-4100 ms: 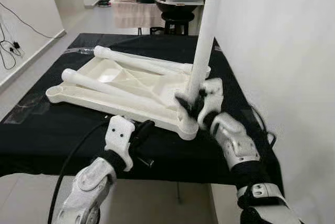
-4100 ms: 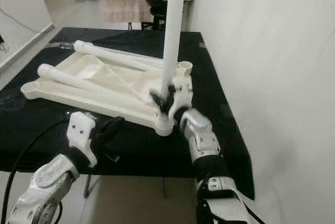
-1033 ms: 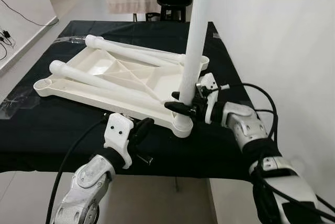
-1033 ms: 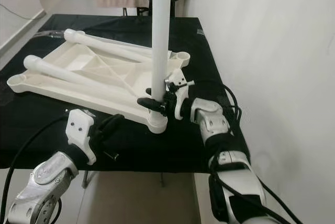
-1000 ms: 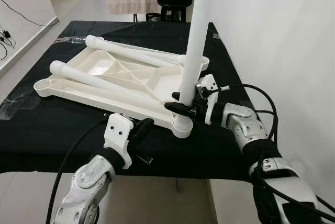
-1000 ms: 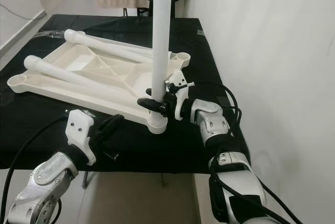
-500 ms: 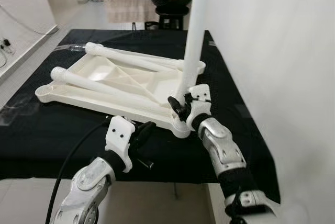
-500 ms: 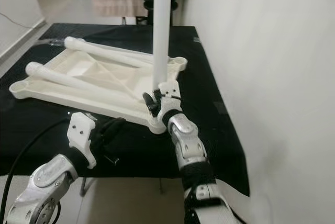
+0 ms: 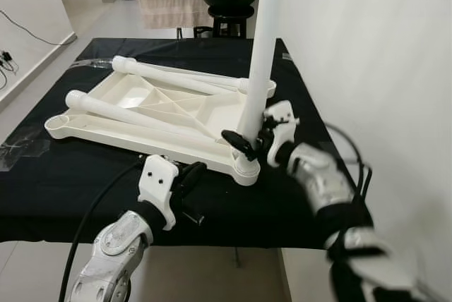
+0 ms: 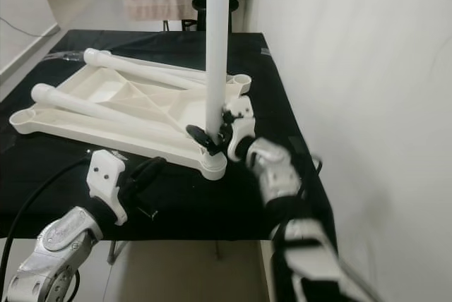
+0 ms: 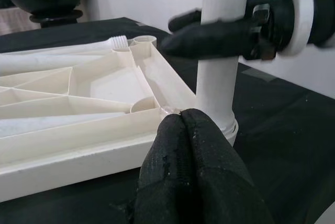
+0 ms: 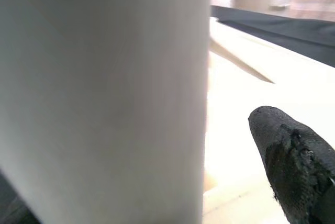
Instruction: Building children table
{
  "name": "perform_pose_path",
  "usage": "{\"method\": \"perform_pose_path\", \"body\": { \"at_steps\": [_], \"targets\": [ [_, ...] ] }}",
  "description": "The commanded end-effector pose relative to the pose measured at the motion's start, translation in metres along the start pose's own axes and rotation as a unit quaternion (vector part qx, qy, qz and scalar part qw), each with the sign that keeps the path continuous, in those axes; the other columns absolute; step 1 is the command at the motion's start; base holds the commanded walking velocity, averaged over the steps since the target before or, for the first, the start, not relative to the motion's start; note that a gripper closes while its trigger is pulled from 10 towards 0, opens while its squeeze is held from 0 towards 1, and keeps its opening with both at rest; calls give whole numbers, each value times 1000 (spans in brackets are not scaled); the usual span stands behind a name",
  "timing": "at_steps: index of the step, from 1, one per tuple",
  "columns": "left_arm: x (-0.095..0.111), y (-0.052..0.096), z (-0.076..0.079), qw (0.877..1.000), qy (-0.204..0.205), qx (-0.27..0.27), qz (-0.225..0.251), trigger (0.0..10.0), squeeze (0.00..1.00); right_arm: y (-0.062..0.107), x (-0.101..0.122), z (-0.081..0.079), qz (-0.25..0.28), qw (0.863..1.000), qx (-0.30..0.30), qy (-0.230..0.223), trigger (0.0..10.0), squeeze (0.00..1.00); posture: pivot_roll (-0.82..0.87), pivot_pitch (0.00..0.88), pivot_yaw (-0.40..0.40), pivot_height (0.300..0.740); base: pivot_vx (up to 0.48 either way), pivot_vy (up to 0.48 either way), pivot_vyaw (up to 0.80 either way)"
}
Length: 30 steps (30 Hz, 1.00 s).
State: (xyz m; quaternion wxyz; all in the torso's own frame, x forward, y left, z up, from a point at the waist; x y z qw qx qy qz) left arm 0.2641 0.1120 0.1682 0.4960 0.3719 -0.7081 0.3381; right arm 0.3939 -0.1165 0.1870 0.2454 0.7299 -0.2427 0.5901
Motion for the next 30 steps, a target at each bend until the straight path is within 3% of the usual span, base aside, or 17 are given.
{"method": "perform_pose_path", "body": {
  "at_steps": [1,3,5,7,8,19,23,24,25,26,27,28,29,30],
  "targets": [
    [-2,0,1,1000,-3,0,-5,10000,0,-2,-11,-4,-20,999,33,-9,10000,0,78,43,-52,740,0,0,0],
    [-2,0,1,1000,-3,0,-5,10000,0,-1,-7,-2,-17,999,38,-15,10000,0,79,43,-52,740,0,0,0],
    [-2,0,1,1000,-3,1,-5,10000,0,0,-4,-1,-12,998,49,-26,2824,0,80,45,-52,740,0,0,0],
    [-2,0,1,1000,-3,1,-5,10000,0,1,-3,-1,-10,998,54,-30,2824,0,80,45,-52,740,0,0,0],
    [-2,0,1,1000,-3,1,-5,10000,0,4,-2,-3,-11,996,82,-36,0,0,81,47,-53,740,0,0,0],
    [-3,1,2,1000,0,1,-7,10000,0,20,-10,7,-2,995,84,-49,0,0,60,59,-50,740,0,0,0],
    [-3,2,4,1000,2,-1,-7,10000,0,25,-18,14,23,997,27,-62,0,0,55,63,-49,740,0,0,0],
    [-3,2,3,1000,2,-1,-8,10000,0,23,-28,17,13,997,-29,-64,0,0,55,70,-50,740,0,0,0],
    [-3,2,3,1000,2,-1,-8,10000,0,23,-28,17,13,997,-29,-64,0,0,55,70,-50,740,0,0,0],
    [-4,4,2,1000,1,-3,-10,10000,0,19,-48,23,36,972,-220,-68,0,0,48,75,-54,740,0,0,0],
    [-4,4,2,1000,1,-4,-11,10000,0,22,-62,18,53,944,-309,-102,0,0,44,77,-48,740,0,0,0],
    [-4,4,2,1000,1,-4,-11,10000,0,22,-62,18,53,944,-309,-102,0,0,44,77,-48,740,0,0,0],
    [-4,4,1,1000,1,-5,-12,10000,0,18,-78,-3,43,942,-311,-120,0,0,46,84,-44,740,0,0,0],
    [-5,4,1,1000,1,-6,-13,10000,0,7,-76,-25,38,961,-266,-64,0,0,41,77,-26,740,0,0,0]
  ]
}}
Point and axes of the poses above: a point about 5 cm out from each wrist's last joint towards the gripper, its own y axis pointing back from the gripper into the wrist, its own x axis along the axis of the wrist's last joint, z = x × y, the point moved 2 cm from there along -y, pointing out of the wrist towards the gripper, and after that the axes turned 13 degrees about -y, right-handed, at the moved point
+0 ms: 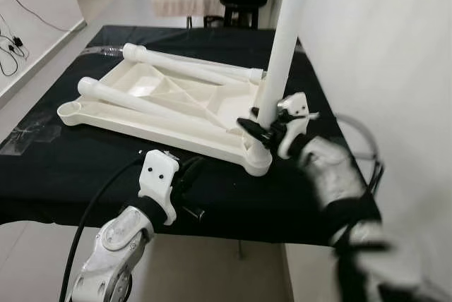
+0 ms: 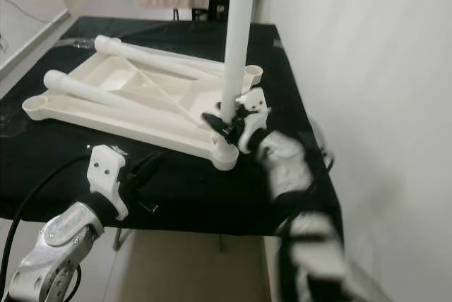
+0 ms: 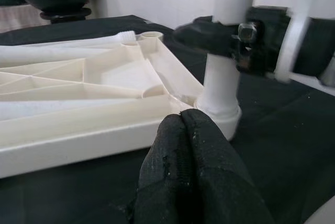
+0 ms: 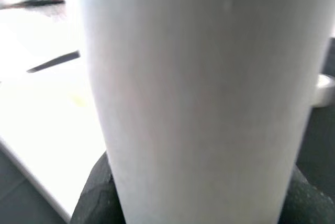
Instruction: Building children table
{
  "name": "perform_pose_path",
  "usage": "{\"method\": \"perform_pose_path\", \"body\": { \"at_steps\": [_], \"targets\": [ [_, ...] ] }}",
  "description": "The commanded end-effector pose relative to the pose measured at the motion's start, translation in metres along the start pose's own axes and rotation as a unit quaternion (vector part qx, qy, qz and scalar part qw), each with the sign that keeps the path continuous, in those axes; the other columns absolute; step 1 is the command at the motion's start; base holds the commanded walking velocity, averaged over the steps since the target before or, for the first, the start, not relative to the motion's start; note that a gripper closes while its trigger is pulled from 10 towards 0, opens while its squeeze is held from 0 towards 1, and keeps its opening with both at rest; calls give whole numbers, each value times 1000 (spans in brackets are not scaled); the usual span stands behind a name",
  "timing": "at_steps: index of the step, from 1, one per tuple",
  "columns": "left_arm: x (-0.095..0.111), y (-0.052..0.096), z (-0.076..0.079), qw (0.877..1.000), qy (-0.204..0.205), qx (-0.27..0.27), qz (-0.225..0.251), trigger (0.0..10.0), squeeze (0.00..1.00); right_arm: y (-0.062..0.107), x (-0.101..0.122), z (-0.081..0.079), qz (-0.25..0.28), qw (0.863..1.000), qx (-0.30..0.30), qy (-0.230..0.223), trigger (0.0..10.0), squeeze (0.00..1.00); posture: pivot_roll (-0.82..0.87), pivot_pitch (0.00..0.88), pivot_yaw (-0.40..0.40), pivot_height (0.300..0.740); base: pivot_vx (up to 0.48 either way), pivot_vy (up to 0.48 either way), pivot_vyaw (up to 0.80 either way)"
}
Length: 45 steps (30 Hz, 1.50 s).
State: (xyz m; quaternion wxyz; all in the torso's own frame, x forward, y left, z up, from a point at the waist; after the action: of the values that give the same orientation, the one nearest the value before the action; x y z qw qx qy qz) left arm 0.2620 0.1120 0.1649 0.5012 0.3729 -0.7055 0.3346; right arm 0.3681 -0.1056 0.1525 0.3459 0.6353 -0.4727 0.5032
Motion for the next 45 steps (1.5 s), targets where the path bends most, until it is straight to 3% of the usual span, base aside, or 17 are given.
{"method": "perform_pose_path", "body": {
  "at_steps": [1,2,7,8,9,10,11,12,17,18,19,24,28,32,35,45],
  "targets": [
    [-2,2,-1,1000,-3,-3,-8,10000,0,11,-36,1,-75,997,-17,-3,0,0,41,77,-26,740,0,0,0],
    [-4,1,0,1000,-2,-6,-9,10000,0,5,-34,-25,-73,995,71,22,0,0,30,57,-19,740,0,0,0],
    [-1,-2,4,1000,0,-14,-3,10000,0,-6,-36,-10,-81,996,29,-4,235,0,48,57,-31,740,0,0,0],
    [-2,-1,4,1000,0,-13,-4,10000,0,-7,-36,-10,-79,996,32,-10,10000,0,48,57,-31,740,0,0,0],
    [-3,0,3,1000,-2,-11,-6,10000,0,-8,-35,-11,-77,996,39,-21,10000,0,47,51,-29,740,0,0,0],
    [-3,-1,1,1000,-3,-8,-6,10000,0,-9,-31,-9,-64,997,35,-26,10000,329,47,48,-28,740,0,0,0],
    [-3,-1,1,1000,-3,-8,-6,10000,0,-9,-31,-9,-64,997,35,-26,10000,329,47,48,-28,740,0,0,0],
    [-3,-1,0,1000,-3,-6,-5,10000,0,-10,-27,-8,-57,997,38,-33,10000,1000,46,44,-28,740,0,0,0],
    [-4,-2,2,1000,-1,-8,-5,10000,0,-10,-17,-3,-37,999,17,-34,10000,1000,48,42,-29,740,0,0,0],
    [-7,-2,3,1000,0,-5,-11,10000,0,-3,-14,2,-30,999,5,-25,10000,0,38,45,-29,740,0,0,0],
    [-14,-2,2,1000,-1,4,-22,10000,0,7,-13,8,-26,999,-10,-19,10000,0,36,49,-25,740,0,0,0],
    [-24,-2,-2,999,-5,18,-39,10000,0,22,-15,12,-24,1000,-14,-13,10000,0,19,52,-15,740,0,0,0],
    [-36,-1,-5,998,-2,37,-57,10000,0,47,-14,11,-12,999,5,29,10000,0,4,64,3,740,0,0,0],
    [-37,0,-4,998,-1,39,-58,10000,0,52,-14,12,-11,999,6,35,10000,0,4,64,3,740,0,0,0],
    [-41,4,-12,995,-2,73,-62,10000,0,73,-19,26,-3,998,-36,45,10000,0,2,72,13,740,0,0,0],
    [-50,12,-23,989,5,128,-69,10000,0,90,-22,31,-17,997,-63,31,10000,0,4,78,27,740,0,0,0]
  ]
}}
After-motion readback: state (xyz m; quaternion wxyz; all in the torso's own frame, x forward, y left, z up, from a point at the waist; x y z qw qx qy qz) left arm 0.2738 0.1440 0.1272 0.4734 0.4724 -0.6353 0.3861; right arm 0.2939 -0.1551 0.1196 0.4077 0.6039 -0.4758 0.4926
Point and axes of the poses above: a point about 5 cm out from each wrist's last joint towards the gripper, its own y axis pointing back from the gripper into the wrist, its own x axis along the axis of the wrist's last joint, z = x × y, the point moved 2 cm from there along -y, pointing out of the wrist towards the gripper, and after that the axes turned 13 degrees about -y, right-handed, at the moved point
